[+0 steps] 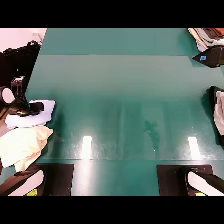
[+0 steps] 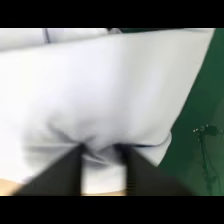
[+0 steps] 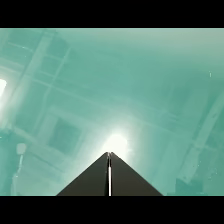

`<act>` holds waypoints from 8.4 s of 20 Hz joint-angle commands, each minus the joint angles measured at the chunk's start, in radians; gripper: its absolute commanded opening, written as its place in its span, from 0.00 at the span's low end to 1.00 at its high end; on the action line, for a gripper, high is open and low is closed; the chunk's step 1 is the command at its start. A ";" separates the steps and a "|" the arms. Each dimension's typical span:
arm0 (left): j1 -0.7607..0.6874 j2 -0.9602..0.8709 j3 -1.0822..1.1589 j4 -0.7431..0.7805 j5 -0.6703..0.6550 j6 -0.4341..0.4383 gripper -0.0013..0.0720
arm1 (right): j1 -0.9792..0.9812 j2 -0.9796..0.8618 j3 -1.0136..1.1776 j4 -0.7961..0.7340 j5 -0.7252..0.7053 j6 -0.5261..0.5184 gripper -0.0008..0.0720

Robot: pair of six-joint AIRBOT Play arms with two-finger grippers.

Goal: Fold the shirts.

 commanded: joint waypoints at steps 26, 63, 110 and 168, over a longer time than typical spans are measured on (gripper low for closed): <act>-1.016 -0.392 0.988 -0.358 -0.094 0.220 0.58 | -0.001 0.206 0.001 0.002 -0.280 0.001 0.04; -0.301 -0.557 0.555 -0.550 0.044 0.240 0.05 | 0.002 -0.281 -0.466 -0.125 0.101 0.134 0.65; -0.301 -0.490 1.115 -0.475 -0.426 0.239 0.05 | 0.094 -0.404 0.386 -0.314 0.127 0.116 0.03; -0.288 -0.220 0.160 -0.621 -0.053 0.305 0.05 | -0.296 0.107 -1.029 -0.278 -0.056 0.010 0.04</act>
